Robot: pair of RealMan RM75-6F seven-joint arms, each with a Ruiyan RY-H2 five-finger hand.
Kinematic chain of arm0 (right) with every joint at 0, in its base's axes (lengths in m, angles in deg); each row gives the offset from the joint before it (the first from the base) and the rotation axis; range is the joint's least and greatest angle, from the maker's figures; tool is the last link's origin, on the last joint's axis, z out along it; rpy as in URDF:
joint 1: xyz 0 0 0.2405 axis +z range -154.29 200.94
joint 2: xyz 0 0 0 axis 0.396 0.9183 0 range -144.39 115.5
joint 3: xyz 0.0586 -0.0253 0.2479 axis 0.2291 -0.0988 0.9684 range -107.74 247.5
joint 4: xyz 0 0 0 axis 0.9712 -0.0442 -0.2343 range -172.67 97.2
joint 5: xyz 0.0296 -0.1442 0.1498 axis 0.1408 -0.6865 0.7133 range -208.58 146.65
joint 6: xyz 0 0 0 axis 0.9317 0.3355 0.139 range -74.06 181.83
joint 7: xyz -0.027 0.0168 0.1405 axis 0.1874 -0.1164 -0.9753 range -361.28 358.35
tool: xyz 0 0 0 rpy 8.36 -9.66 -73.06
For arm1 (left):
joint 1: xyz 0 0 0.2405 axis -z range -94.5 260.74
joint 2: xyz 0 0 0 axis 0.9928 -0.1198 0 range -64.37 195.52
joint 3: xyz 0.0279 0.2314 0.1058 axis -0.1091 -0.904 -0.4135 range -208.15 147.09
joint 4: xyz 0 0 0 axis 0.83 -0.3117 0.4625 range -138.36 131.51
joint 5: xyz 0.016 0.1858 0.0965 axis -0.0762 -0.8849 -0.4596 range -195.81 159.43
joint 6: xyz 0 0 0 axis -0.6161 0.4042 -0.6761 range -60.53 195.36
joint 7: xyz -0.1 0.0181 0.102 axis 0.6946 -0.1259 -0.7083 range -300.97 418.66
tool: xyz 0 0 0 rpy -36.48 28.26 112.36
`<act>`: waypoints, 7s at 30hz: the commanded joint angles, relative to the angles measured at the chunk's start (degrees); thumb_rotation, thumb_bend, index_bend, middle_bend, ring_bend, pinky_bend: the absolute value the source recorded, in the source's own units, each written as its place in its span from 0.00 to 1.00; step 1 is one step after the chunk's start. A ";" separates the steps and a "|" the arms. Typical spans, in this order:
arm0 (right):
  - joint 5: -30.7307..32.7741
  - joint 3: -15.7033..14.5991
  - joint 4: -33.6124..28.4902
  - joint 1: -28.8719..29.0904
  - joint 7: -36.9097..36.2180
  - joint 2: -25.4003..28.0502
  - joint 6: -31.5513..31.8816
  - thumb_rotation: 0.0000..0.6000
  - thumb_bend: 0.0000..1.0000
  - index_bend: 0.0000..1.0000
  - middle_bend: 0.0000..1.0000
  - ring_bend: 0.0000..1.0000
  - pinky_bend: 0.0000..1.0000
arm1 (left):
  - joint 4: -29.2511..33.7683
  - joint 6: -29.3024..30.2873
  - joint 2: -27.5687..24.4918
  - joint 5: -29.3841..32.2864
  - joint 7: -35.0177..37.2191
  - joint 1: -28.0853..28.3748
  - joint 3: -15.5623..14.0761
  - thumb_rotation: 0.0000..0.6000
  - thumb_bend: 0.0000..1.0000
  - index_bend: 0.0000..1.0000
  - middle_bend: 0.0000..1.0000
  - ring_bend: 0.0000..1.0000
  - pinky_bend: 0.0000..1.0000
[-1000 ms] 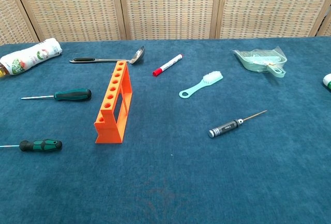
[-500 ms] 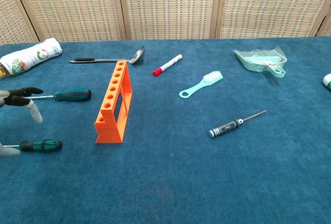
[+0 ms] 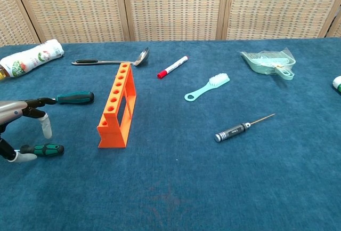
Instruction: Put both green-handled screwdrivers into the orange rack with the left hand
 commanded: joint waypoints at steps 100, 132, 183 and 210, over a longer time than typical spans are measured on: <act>1.83 0.45 0.52 0.68 -3.70 1.18 -2.21 1.00 0.00 0.05 0.00 0.00 0.00 | 12.02 3.69 -4.36 -9.59 67.88 14.28 6.46 1.00 0.43 0.59 0.00 0.00 0.00; 1.81 0.39 0.66 0.76 -4.31 1.31 -2.47 1.00 0.00 0.05 0.00 0.00 0.00 | 2.19 3.98 3.04 -10.11 67.31 12.81 2.62 1.00 0.43 0.59 0.00 0.00 0.00; 1.89 0.29 0.22 0.96 -2.93 0.96 -2.74 1.00 0.00 0.05 0.00 0.00 0.00 | -11.80 -6.09 -2.01 5.36 27.30 14.99 5.54 1.00 0.00 0.22 0.00 0.00 0.00; 5.87 1.52 1.28 2.32 -1.47 -0.01 -5.98 1.00 0.00 0.05 0.00 0.00 0.00 | -34.30 -16.41 14.55 12.01 13.67 21.95 7.97 1.00 0.15 0.41 0.00 0.00 0.00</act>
